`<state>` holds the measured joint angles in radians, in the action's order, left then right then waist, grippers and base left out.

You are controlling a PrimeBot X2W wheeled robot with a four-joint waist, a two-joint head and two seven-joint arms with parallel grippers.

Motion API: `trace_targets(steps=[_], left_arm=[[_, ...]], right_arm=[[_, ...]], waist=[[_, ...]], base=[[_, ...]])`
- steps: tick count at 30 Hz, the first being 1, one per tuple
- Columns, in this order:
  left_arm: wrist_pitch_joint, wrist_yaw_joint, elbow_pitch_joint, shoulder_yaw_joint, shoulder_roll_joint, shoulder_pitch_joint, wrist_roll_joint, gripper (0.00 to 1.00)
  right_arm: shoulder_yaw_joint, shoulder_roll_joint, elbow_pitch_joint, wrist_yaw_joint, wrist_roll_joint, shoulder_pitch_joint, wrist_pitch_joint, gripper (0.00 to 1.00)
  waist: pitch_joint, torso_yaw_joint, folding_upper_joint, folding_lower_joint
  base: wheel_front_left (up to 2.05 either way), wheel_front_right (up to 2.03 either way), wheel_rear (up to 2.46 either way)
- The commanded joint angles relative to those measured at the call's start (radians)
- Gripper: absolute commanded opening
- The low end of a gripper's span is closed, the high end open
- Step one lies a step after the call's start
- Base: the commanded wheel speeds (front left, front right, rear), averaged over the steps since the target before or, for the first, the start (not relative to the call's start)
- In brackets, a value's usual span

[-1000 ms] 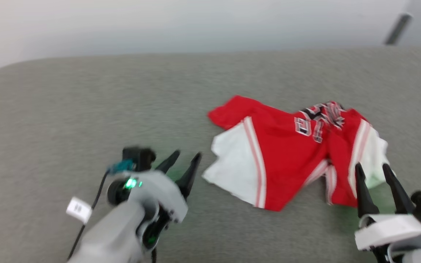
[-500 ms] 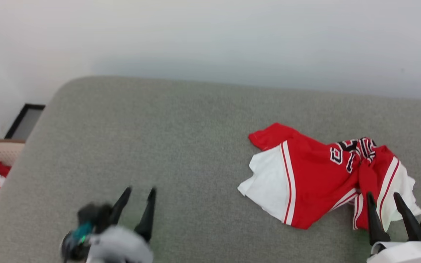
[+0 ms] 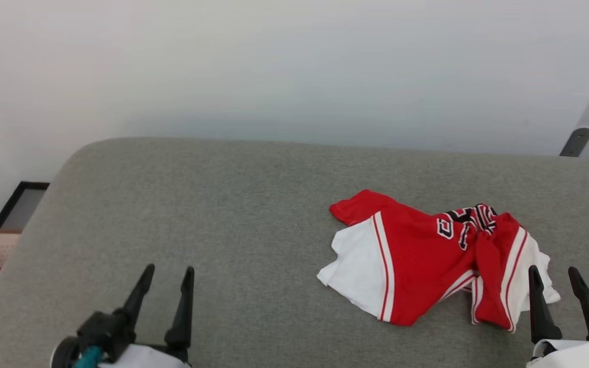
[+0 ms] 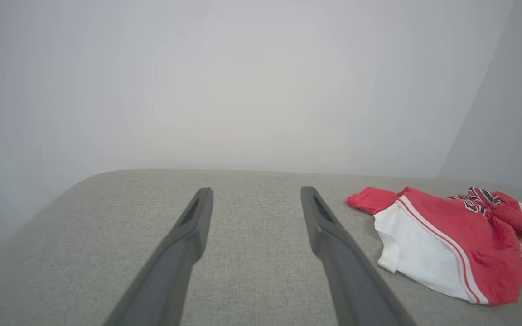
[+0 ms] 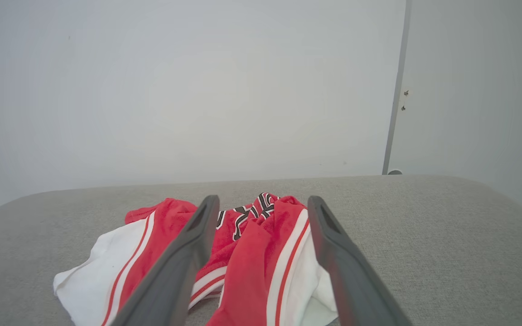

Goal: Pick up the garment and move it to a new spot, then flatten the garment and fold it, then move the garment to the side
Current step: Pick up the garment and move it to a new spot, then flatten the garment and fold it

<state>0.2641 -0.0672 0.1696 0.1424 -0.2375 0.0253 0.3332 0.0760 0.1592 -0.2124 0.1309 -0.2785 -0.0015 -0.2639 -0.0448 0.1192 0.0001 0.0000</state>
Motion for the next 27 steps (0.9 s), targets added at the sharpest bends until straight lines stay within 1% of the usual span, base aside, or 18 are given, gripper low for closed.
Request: trace_targets(steps=[1, 7, 11, 20, 24, 27], left_arm=[[0.0, -0.011, -0.005, -0.009, 0.009, -0.022, -0.019, 1.0], [0.0, -0.033, 0.014, -0.038, 0.038, -0.052, -0.071, 1.0], [0.0, -0.042, 0.023, -0.057, 0.057, -0.052, -0.083, 1.0], [0.0, -0.058, 0.023, -0.079, 0.081, -0.039, -0.098, 1.0], [0.0, -0.062, 0.005, -0.074, 0.08, -0.008, -0.089, 1.0], [0.0, -0.065, 0.0, -0.046, 0.055, 0.056, -0.077, 1.0]], right_arm=[[0.001, -0.005, 0.007, 0.0, 0.003, 0.011, -0.001, 1.0], [0.009, -0.023, 0.013, 0.0, -0.002, 0.019, -0.001, 1.0], [0.014, -0.03, 0.011, 0.0, -0.005, 0.024, -0.001, 1.0], [0.011, -0.043, 0.01, 0.0, -0.005, 0.005, -0.001, 1.0], [-0.003, -0.046, 0.008, 0.0, -0.004, -0.012, -0.001, 1.0], [-0.008, -0.048, 0.011, 0.0, -0.006, -0.024, -0.001, 1.0]], waist=[[-0.005, -0.014, -0.0001, 0.0], [-0.002, -0.028, -0.0001, 0.0], [-0.001, -0.028, -0.0001, 0.0], [0.0, -0.036, -0.0001, 0.0], [0.01, -0.054, -0.0001, 0.0], [0.021, -0.066, -0.0001, 0.0]], base=[[0.0, 0.0, 0.0], [0.0, 0.0, 0.0], [0.0, 0.0, 0.0], [0.0, 0.0, 0.0], [0.0, 0.0, 0.0], [0.0, 0.0, 0.0]])
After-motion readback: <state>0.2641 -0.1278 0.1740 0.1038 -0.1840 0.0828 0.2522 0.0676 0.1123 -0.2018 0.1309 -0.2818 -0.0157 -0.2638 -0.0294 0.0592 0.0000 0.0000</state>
